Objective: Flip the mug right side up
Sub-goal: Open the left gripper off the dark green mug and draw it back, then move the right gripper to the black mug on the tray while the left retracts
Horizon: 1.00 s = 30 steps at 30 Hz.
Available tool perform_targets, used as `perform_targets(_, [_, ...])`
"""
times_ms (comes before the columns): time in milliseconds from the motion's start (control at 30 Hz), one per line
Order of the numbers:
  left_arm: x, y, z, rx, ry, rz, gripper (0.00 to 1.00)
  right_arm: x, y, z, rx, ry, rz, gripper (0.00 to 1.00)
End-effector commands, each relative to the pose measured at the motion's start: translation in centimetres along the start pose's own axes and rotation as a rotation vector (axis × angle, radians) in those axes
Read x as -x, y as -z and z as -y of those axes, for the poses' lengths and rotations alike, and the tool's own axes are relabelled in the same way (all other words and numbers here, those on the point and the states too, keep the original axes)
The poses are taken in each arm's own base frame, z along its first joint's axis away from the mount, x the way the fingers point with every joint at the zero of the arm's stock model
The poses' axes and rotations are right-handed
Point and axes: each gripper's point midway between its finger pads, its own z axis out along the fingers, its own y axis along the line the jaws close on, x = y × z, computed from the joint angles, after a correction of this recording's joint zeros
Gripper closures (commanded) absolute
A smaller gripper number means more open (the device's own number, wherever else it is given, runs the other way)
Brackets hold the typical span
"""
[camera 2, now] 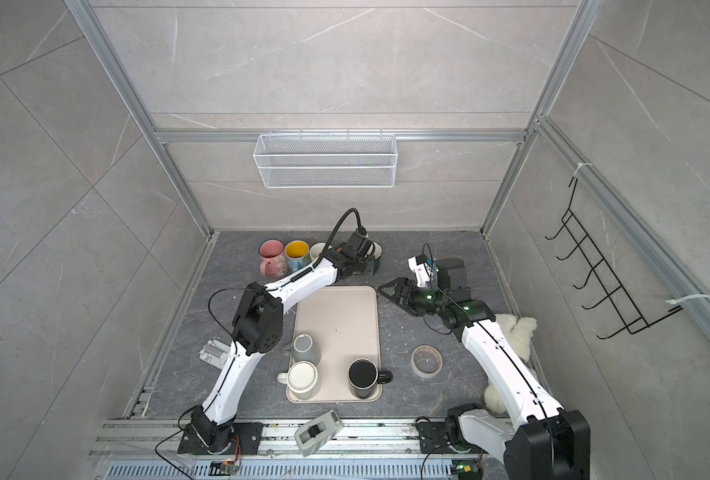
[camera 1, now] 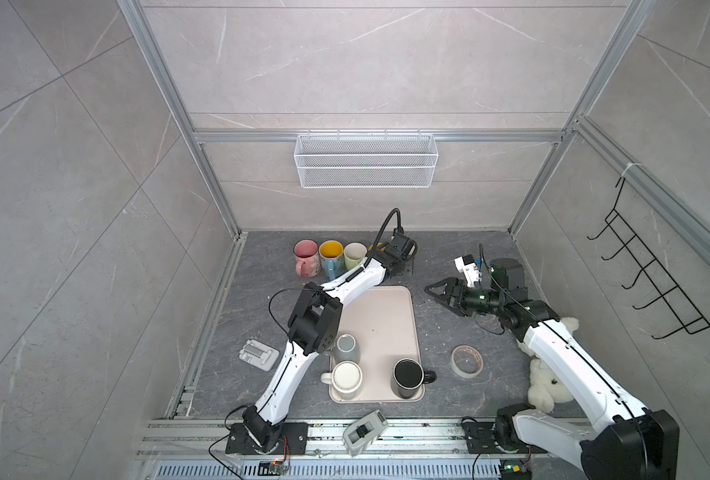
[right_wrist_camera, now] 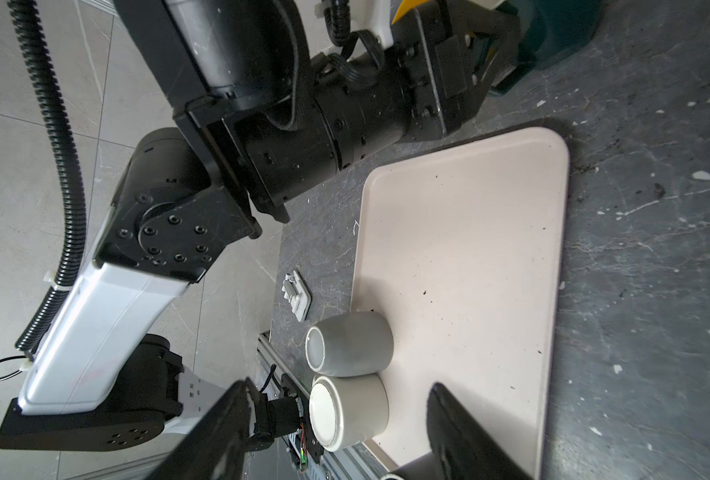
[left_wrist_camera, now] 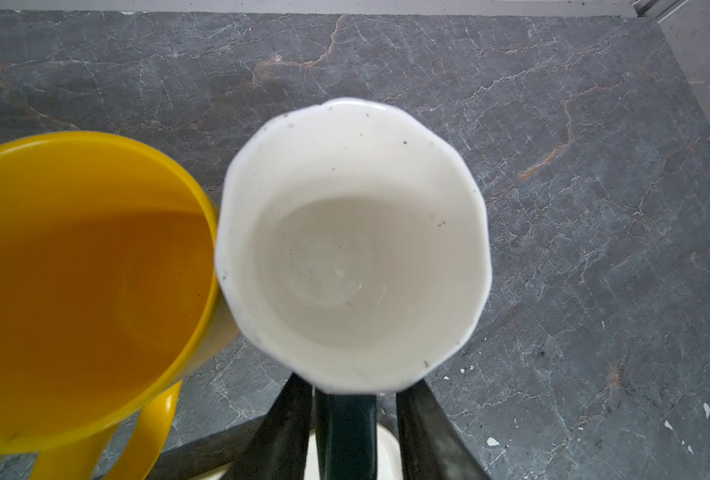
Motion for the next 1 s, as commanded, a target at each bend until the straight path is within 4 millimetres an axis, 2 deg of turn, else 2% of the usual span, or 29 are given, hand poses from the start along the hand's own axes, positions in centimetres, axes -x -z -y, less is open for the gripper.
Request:
perform_targets(0, [2.5,1.1,0.5,-0.019,0.024,0.062,0.58,-0.2,-0.2,0.4,0.005,-0.017,-0.007,0.31])
perform_targets(133, [2.1,1.6,0.6,-0.026,0.028,0.047,0.54,-0.2,-0.2,0.4,0.005,-0.019,-0.007,0.32])
perform_targets(167, [3.0,3.0,0.7,-0.034,0.035,0.066,0.54,-0.2,-0.3,0.4,0.003,-0.021,-0.009,0.32])
perform_targets(433, [3.4,7.2,0.9,-0.068,0.031,0.099,0.51,-0.5,-0.4,0.9,-0.004,-0.042,-0.017,0.32])
perform_targets(667, [3.6,13.1,1.1,-0.101,-0.012,0.163,0.5,-1.3,-0.8,1.5,-0.015,-0.09,-0.042,0.3])
perform_targets(833, [3.4,17.6,-0.7,-0.074,-0.028,0.238,0.5,-3.0,-1.4,1.9,-0.028,-0.15,-0.096,0.32])
perform_targets(967, [2.9,21.0,-3.5,0.004,-0.037,0.306,0.48,-5.2,-1.6,2.0,-0.057,-0.228,-0.167,0.4])
